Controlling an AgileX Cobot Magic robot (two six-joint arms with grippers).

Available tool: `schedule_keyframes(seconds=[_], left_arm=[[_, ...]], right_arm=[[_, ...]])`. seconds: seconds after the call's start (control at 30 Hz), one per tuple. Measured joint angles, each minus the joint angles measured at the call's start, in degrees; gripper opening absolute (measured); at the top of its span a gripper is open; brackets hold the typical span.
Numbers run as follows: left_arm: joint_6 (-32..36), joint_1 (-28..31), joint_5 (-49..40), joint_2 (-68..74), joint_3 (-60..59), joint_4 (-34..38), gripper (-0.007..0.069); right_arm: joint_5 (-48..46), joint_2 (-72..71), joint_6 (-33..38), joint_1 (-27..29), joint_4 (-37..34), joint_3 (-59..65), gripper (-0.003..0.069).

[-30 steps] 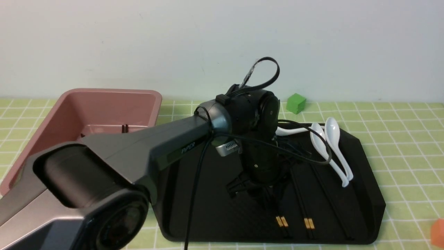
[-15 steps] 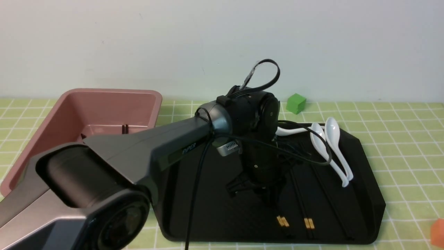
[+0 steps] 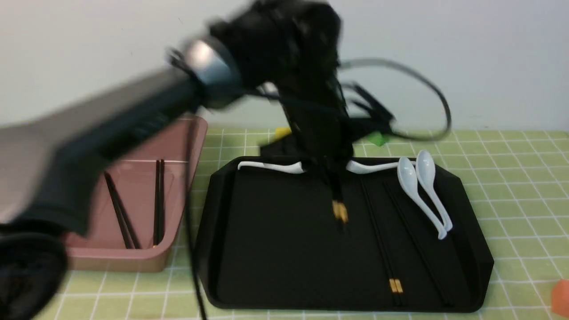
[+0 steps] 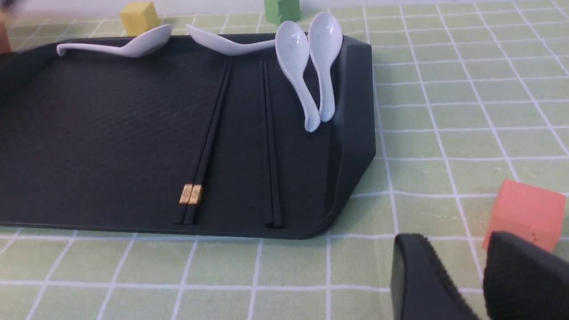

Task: On green tablecloth take chopsticks from black tray and put them in box.
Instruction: 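Place the chopsticks into the pink bin with the left gripper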

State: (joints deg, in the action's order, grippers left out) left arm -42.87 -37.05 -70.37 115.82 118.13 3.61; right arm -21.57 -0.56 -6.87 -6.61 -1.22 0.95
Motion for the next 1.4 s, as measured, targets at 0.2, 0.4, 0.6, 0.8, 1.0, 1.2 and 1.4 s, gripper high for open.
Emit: schedule_keyframes(seconds=[0.2, 0.4, 0.6, 0.8, 1.0, 1.2, 1.4], left_arm=[[11.19, 13.54, -0.53, -13.23, -4.57, -0.78, 0.0102], [15.41, 23.78, -1.22, -21.11, -21.53, -2.55, 0.0102], [15.78, 30.66, 5.89, -18.90, -33.56, -5.00, 0.0102], [16.07, 31.50, 14.02, -12.62, -35.44, -6.97, 0.0102], [12.07, 31.50, 15.25, -6.30, -35.65, -8.75, 0.0188], [13.70, 31.50, 11.61, -8.75, -35.73, -8.69, 0.0197], [18.72, 31.50, 5.55, -19.97, -36.04, -8.57, 0.0020]], right_arm=[[0.00, 0.00, 0.00, 0.00, 0.00, 0.00, 0.0240], [0.00, 0.00, 0.00, 0.00, 0.00, 0.00, 0.0240], [0.00, 0.00, 0.00, 0.00, 0.00, 0.00, 0.0240], [0.00, 0.00, 0.00, 0.00, 0.00, 0.00, 0.0240], [0.00, 0.00, 0.00, 0.00, 0.00, 0.00, 0.0240], [0.00, 0.00, 0.00, 0.00, 0.00, 0.00, 0.0240], [0.00, 0.00, 0.00, 0.00, 0.00, 0.00, 0.0240]])
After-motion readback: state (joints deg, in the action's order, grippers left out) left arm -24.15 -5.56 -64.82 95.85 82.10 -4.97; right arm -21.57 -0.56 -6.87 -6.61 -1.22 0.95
